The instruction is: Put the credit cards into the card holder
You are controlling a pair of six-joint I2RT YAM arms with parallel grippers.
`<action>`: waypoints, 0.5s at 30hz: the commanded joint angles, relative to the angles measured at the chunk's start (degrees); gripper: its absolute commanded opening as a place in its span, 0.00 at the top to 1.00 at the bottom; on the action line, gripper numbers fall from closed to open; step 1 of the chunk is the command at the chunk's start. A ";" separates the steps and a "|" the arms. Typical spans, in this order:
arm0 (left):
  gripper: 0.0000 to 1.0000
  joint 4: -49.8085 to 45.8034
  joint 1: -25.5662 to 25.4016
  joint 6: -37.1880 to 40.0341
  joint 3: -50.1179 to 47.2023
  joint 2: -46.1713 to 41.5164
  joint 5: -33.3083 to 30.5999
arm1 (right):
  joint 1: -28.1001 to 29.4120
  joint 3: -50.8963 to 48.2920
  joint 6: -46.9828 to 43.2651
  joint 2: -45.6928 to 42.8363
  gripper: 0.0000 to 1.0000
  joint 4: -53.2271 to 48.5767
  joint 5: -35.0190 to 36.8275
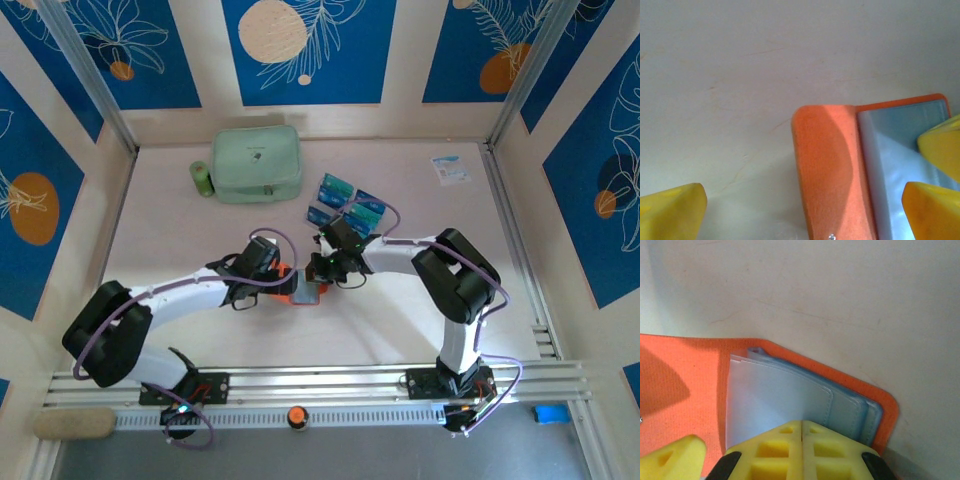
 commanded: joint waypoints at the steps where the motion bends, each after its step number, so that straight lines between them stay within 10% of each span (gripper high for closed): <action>1: 0.00 2.19 0.67 0.25 -1.14 -0.80 2.38 | 0.86 0.99 1.03 1.28 1.00 -0.35 -1.43; 15: 0.02 5.54 0.72 0.60 -4.63 1.14 3.48 | 0.81 0.71 2.39 -0.67 1.00 -0.02 -1.78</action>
